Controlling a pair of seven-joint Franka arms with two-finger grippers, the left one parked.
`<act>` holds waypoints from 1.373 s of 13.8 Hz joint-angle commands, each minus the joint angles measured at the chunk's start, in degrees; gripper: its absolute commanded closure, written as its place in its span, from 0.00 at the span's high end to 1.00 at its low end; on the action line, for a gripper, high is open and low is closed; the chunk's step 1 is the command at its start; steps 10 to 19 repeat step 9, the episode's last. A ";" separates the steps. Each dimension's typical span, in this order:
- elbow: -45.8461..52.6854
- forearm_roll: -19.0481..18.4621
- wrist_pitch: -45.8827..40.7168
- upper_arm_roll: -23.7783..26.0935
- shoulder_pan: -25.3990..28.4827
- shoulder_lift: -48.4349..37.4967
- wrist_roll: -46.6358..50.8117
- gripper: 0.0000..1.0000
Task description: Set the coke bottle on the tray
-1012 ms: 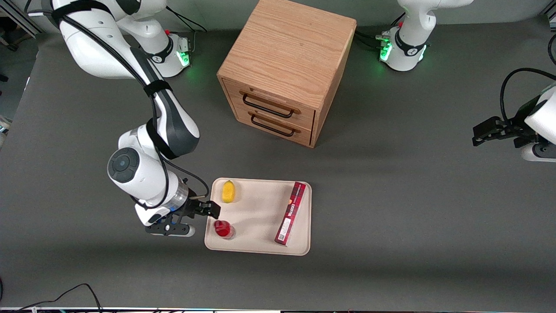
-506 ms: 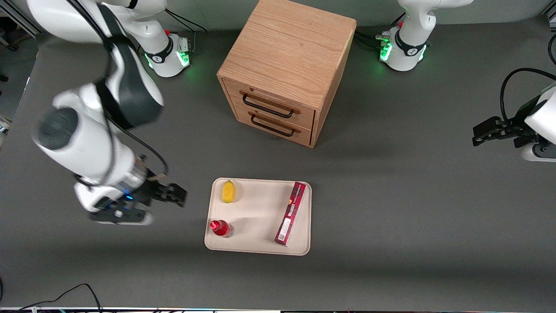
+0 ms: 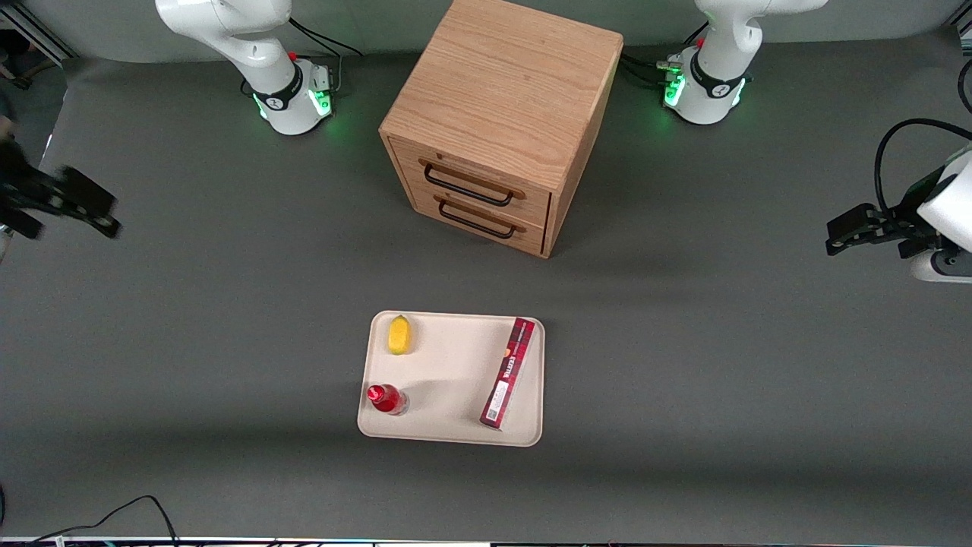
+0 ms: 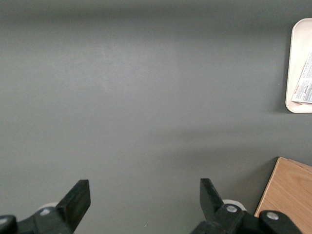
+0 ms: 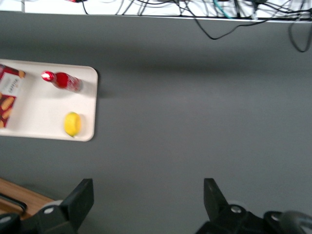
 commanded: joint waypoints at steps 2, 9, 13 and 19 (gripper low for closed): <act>-3.27 4.64 -1.14 -3.39 -0.72 -1.62 -3.56 1.00; -6.62 4.92 2.20 -2.86 -0.81 -1.44 -3.29 1.00; -6.62 4.92 2.20 -2.86 -0.81 -1.44 -3.29 1.00; -6.62 4.92 2.20 -2.86 -0.81 -1.44 -3.29 1.00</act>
